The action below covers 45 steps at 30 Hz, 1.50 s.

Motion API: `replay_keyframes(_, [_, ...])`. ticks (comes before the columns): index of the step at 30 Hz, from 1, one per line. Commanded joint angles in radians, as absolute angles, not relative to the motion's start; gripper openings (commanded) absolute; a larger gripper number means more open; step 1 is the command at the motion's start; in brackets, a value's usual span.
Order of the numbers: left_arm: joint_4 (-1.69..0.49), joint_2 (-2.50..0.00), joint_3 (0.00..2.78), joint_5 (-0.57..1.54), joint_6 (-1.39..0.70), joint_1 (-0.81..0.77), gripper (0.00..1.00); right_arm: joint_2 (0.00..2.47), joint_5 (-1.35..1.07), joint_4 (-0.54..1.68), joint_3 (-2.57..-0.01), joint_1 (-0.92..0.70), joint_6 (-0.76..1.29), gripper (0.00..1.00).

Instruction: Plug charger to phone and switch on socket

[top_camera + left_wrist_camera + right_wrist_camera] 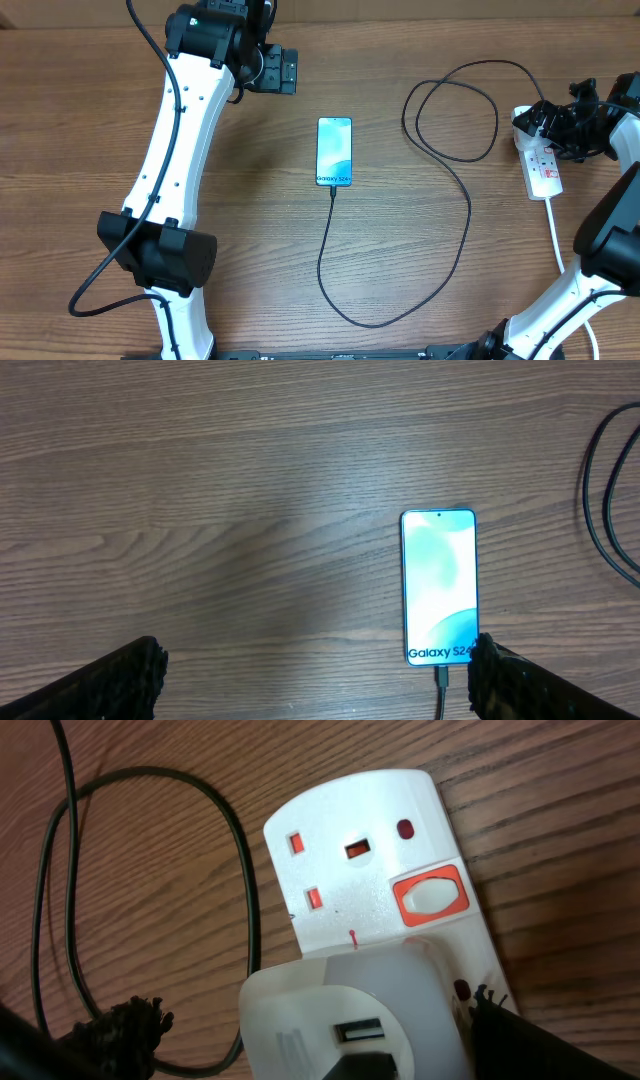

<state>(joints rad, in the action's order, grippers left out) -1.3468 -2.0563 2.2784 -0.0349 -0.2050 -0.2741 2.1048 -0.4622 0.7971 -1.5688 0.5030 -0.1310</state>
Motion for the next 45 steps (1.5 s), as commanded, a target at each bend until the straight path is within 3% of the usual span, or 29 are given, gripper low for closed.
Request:
replay_keyframes(1, [-1.346, -2.060, 2.278, -0.044, -0.186, -0.275, 1.00, 2.106, -0.436, 0.796, -1.562, 0.496, -0.132, 1.00])
replay_keyframes(45, [-1.346, -2.060, 2.278, -0.044, -0.186, -0.275, 1.00, 2.106, -0.476, 0.836, -1.491, 0.460, -0.105, 1.00])
